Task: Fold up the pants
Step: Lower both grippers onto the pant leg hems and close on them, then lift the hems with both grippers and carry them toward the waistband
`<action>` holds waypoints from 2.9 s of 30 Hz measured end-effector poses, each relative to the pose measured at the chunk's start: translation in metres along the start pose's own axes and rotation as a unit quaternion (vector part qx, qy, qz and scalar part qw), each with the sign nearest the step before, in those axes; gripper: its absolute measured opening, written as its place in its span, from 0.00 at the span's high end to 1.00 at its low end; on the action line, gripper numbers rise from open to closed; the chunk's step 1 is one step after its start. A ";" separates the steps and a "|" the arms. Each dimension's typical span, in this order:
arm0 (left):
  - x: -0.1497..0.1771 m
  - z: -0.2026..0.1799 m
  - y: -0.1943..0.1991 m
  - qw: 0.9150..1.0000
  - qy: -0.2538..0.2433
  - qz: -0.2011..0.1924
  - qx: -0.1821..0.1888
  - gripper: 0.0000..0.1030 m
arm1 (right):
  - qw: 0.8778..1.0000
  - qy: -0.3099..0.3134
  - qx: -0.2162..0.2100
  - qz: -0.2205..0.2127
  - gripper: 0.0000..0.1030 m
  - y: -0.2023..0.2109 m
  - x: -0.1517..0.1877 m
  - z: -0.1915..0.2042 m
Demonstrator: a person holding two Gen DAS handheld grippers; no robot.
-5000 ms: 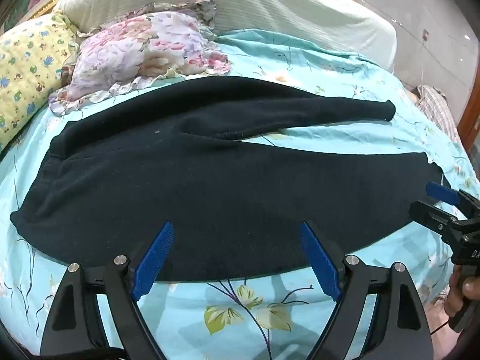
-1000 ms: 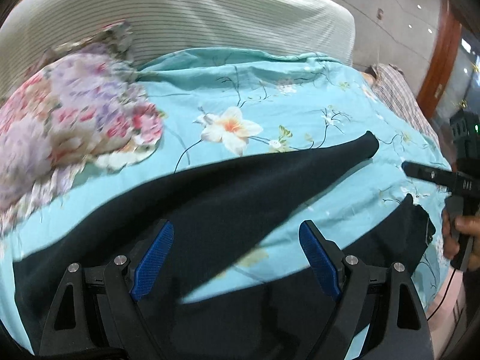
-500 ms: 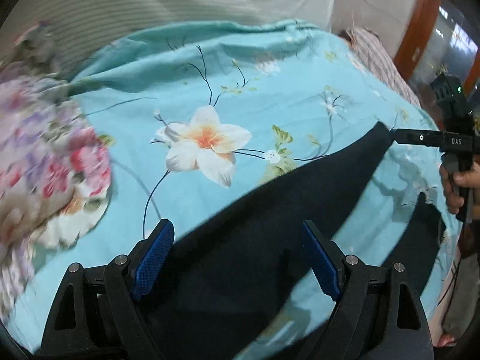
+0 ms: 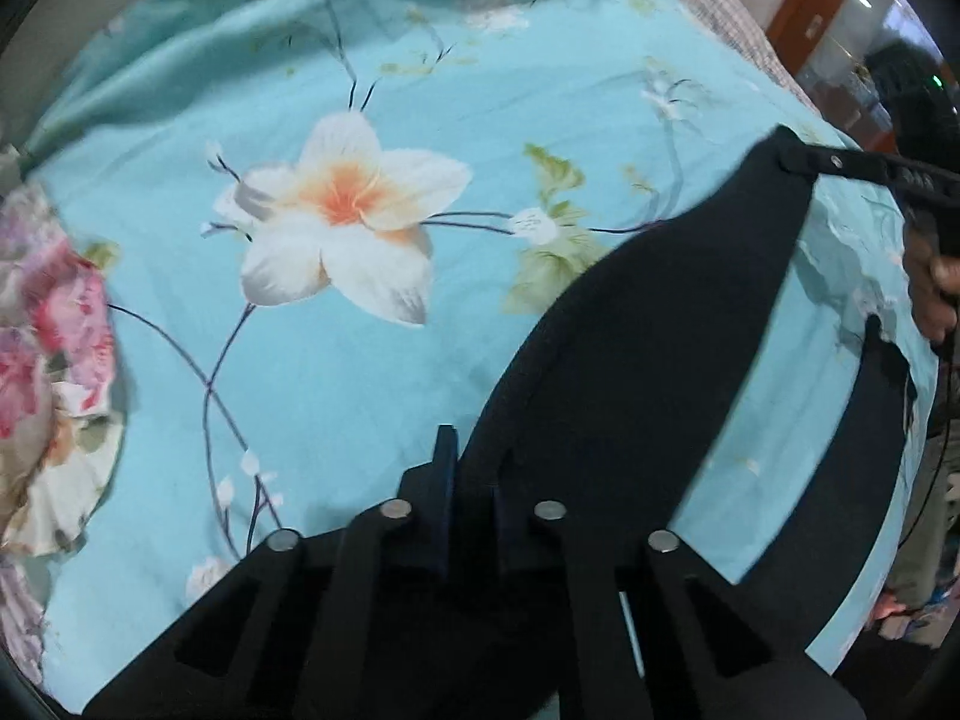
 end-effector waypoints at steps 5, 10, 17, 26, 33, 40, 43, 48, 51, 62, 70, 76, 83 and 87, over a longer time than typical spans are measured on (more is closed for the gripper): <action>0.021 -0.022 0.051 0.998 0.009 -0.063 0.007 0.95 | 0.999 0.023 -0.006 -0.025 0.92 0.021 0.003 0.013; 0.054 -0.048 0.104 0.994 0.021 -0.108 0.025 0.96 | 0.998 0.060 -0.001 -0.035 0.92 0.038 0.020 0.030; 0.105 -0.086 0.129 0.989 0.049 -0.129 0.059 0.96 | 0.995 0.084 -0.015 -0.057 0.93 0.069 0.066 0.040; 0.159 -0.123 0.120 0.984 0.076 -0.133 0.086 0.96 | 0.992 0.090 -0.044 -0.078 0.93 0.088 0.124 0.028; 0.175 -0.136 0.108 0.984 0.084 -0.130 0.084 0.96 | 0.991 0.095 -0.047 -0.086 0.93 0.093 0.152 0.022; 0.179 -0.141 0.098 0.982 0.105 -0.136 0.083 0.96 | 0.985 0.123 -0.025 -0.122 0.93 0.108 0.151 0.024; 0.182 -0.143 0.092 0.981 0.115 -0.133 0.082 0.95 | 0.981 0.149 -0.013 -0.127 0.93 0.108 0.142 0.031; 0.190 -0.143 0.082 0.979 0.132 -0.124 0.088 0.93 | 0.984 0.146 -0.002 -0.102 0.93 0.100 0.161 0.019; 0.194 -0.142 0.079 0.980 0.144 -0.117 0.077 0.88 | 0.988 0.127 -0.010 -0.088 0.92 0.097 0.176 0.011; 0.220 -0.122 0.111 0.963 0.216 -0.148 0.061 0.49 | 0.986 0.077 0.002 -0.151 0.35 0.147 0.187 0.023; 0.247 -0.071 0.141 0.943 0.287 -0.169 0.013 0.49 | 0.981 0.098 -0.067 -0.154 0.35 0.132 0.188 0.086; 0.274 -0.013 0.160 0.915 0.365 -0.168 -0.031 0.41 | 0.977 0.135 -0.117 -0.114 0.35 0.089 0.193 0.146; 0.300 0.042 0.184 0.887 0.423 -0.166 -0.083 0.36 | 0.970 0.160 -0.169 -0.075 0.35 0.050 0.201 0.202; 0.306 0.067 0.192 0.875 0.447 -0.156 -0.101 0.34 | 0.965 0.172 -0.189 -0.050 0.35 0.031 0.204 0.228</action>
Point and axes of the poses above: each gripper's, at about its wrist camera, not at the fingertips, and y roughly against the way its jaws point, z to its left, x to its underside, the point moved 7 cm from there along -y, roughly the way its jaws point, and after that the axes turned 4 degrees about -x, right-handed, at the moved point
